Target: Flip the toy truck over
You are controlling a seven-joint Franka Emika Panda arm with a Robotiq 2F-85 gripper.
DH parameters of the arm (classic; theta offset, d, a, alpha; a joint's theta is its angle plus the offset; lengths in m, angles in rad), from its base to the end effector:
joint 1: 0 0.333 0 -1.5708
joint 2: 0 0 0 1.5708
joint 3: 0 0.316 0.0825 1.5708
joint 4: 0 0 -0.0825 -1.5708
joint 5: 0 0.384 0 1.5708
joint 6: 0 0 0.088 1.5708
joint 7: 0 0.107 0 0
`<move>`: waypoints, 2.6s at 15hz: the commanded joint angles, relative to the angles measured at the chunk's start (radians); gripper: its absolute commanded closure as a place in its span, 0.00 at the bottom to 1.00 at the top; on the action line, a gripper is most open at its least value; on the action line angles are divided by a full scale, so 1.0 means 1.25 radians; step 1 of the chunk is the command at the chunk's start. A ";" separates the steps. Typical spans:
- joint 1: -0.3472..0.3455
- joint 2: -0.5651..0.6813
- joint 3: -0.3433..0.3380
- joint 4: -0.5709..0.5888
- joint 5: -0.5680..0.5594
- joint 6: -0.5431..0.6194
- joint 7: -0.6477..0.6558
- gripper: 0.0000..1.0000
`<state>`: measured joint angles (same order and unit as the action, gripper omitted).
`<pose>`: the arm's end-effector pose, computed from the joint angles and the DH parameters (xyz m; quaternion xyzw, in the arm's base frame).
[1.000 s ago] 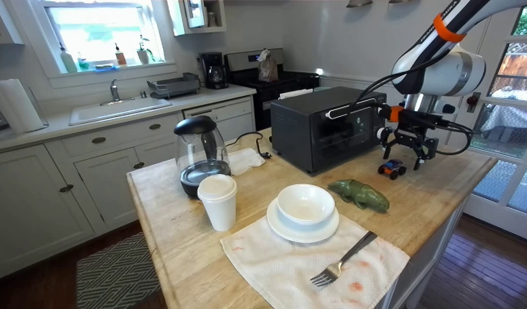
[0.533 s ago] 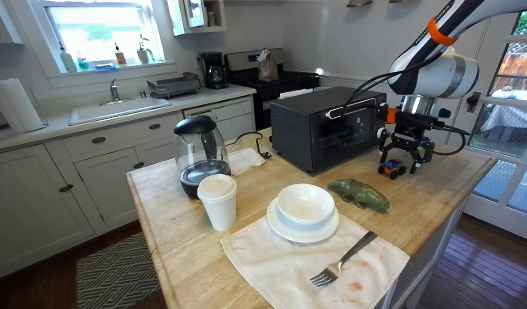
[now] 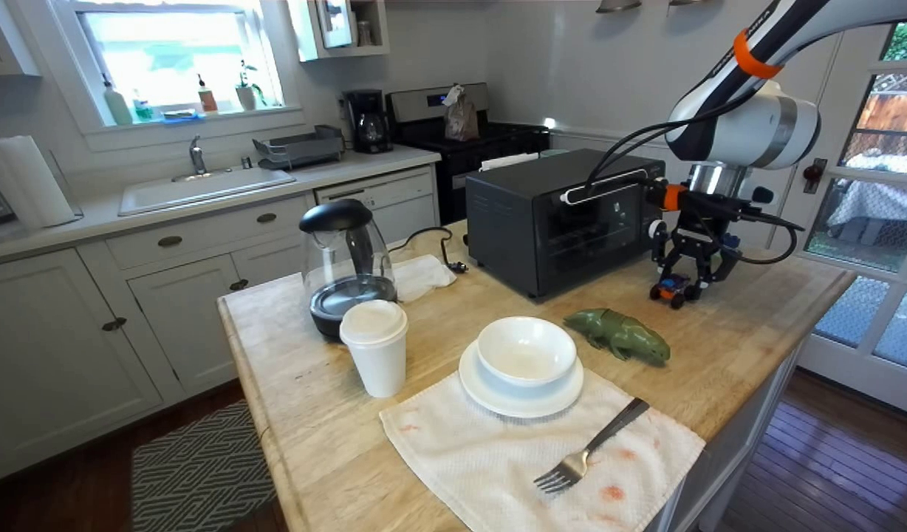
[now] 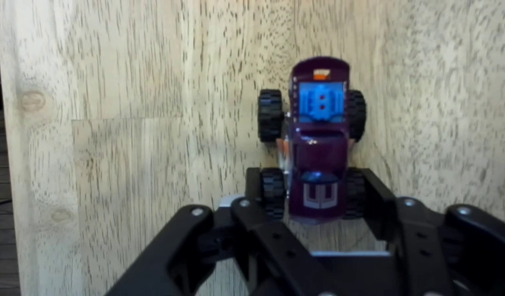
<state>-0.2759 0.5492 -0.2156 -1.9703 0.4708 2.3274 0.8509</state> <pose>0.5292 -0.2727 0.1810 -0.6638 0.7371 0.0962 0.0829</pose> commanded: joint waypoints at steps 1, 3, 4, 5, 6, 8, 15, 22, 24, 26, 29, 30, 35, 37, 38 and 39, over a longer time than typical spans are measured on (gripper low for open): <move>0.004 -0.011 0.000 0.003 0.002 -0.010 -0.005 0.66; 0.020 -0.025 -0.008 -0.009 -0.015 -0.004 0.010 0.66; 0.030 -0.034 -0.013 -0.018 -0.028 0.002 0.016 0.66; 0.040 -0.042 -0.019 -0.024 -0.042 0.006 0.021 0.66; 0.049 -0.049 -0.025 -0.029 -0.057 0.013 0.023 0.66; 0.067 -0.062 -0.037 -0.037 -0.089 0.024 0.036 0.66; 0.111 -0.106 -0.066 -0.074 -0.196 0.082 0.068 0.66; 0.171 -0.110 -0.138 -0.094 -0.386 0.173 0.175 0.66; 0.194 -0.105 -0.164 -0.100 -0.451 0.201 0.218 0.66; 0.218 -0.101 -0.189 -0.110 -0.515 0.224 0.261 0.66; 0.242 -0.101 -0.209 -0.123 -0.582 0.239 0.314 0.66; 0.244 -0.102 -0.207 -0.128 -0.590 0.238 0.326 0.66; 0.241 -0.113 -0.182 -0.144 -0.584 0.223 0.340 0.66; 0.224 -0.123 -0.150 -0.155 -0.546 0.214 0.320 0.66; 0.219 -0.121 -0.138 -0.157 -0.528 0.214 0.320 0.66; 0.208 -0.119 -0.118 -0.160 -0.502 0.212 0.309 0.66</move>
<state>0.0170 0.4237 -0.4224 -2.1334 -0.2225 2.5952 1.2444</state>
